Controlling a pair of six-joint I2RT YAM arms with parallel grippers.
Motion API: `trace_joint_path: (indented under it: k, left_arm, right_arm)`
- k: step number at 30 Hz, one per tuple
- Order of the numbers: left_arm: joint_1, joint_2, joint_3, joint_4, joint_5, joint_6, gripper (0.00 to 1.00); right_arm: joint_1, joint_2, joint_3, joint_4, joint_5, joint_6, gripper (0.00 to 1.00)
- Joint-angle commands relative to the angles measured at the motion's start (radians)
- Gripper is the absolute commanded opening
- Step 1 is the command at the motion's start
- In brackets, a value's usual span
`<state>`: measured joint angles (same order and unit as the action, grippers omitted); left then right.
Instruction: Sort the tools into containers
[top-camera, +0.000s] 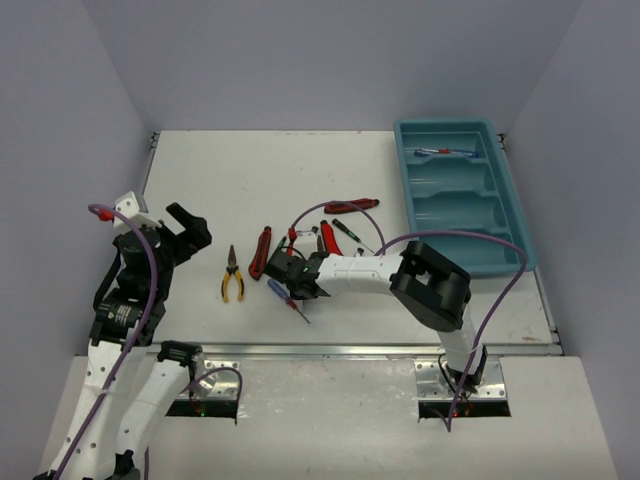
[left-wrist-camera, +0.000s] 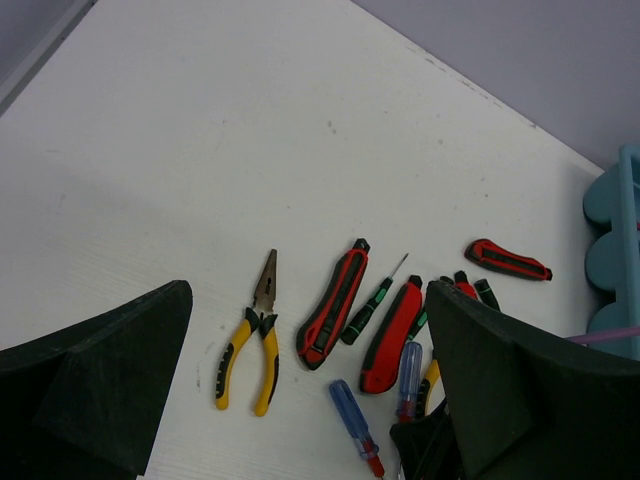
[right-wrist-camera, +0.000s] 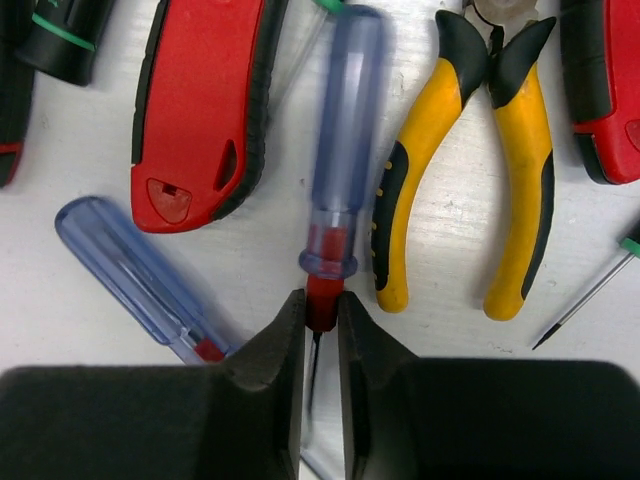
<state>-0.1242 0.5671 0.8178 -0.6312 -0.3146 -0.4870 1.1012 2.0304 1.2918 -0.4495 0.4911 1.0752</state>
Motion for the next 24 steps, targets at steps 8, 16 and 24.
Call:
trace_joint_path:
  k: [8, 16, 24]
  left_arm:
    - [0.005, 0.000, -0.002, 0.048, 0.013, 0.008, 1.00]
    - [0.005, 0.005, -0.002, 0.048, 0.014, 0.008, 1.00]
    - [0.005, 0.012, -0.002, 0.048, 0.011, 0.008, 1.00]
  right_arm:
    - [0.005, -0.078, -0.005, 0.001, 0.082, 0.019, 0.00]
    - [0.005, -0.226, -0.004, 0.042, 0.138, -0.080, 0.00]
    - [-0.126, -0.396, -0.019, 0.077, 0.139, -0.215, 0.00]
